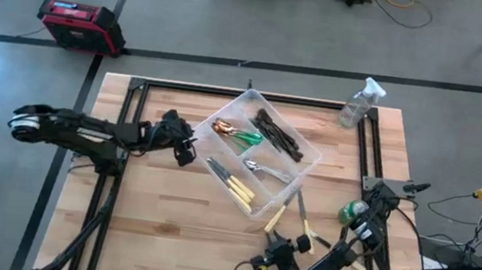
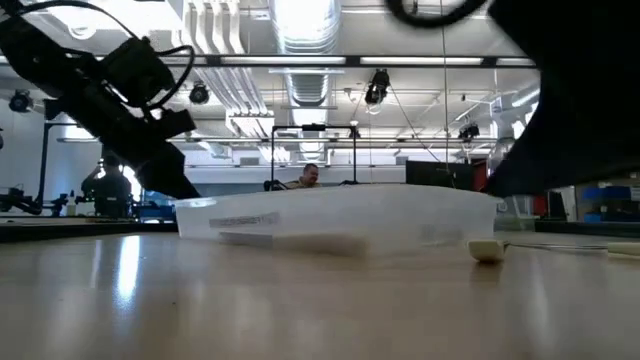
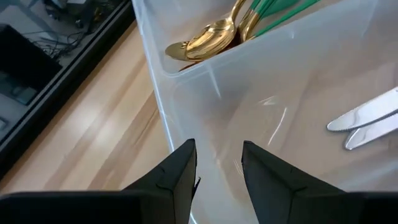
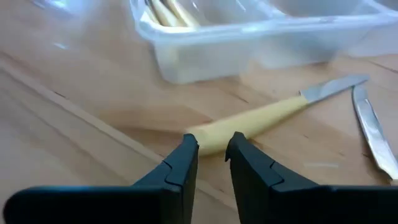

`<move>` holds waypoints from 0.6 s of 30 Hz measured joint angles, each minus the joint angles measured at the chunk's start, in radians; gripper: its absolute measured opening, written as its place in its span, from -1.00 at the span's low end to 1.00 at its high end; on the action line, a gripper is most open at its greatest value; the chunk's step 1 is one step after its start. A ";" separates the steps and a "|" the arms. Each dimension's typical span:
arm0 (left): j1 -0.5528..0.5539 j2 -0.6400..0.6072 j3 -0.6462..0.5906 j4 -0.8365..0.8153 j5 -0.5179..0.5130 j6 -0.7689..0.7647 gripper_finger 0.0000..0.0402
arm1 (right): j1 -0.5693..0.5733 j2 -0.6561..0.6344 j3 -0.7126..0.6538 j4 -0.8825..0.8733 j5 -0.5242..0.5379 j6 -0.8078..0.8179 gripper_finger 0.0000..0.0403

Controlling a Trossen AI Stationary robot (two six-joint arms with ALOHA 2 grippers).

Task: Sort silverware
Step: Put the yellow knife into the transparent silverware tray

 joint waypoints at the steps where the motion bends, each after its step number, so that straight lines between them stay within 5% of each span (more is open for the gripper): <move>1: 0.000 -0.027 -0.018 -0.003 -0.001 -0.015 -0.41 | 0.006 -0.012 0.003 -0.003 0.010 0.000 -0.60; 12: -0.004 -0.203 -0.081 -0.017 0.082 -0.119 -0.41 | -0.081 -0.045 -0.011 -0.040 0.049 -0.010 -0.28; 18: -0.030 -0.228 -0.081 -0.028 0.113 -0.142 -0.41 | -0.116 -0.045 -0.013 0.084 -0.094 -0.230 -0.21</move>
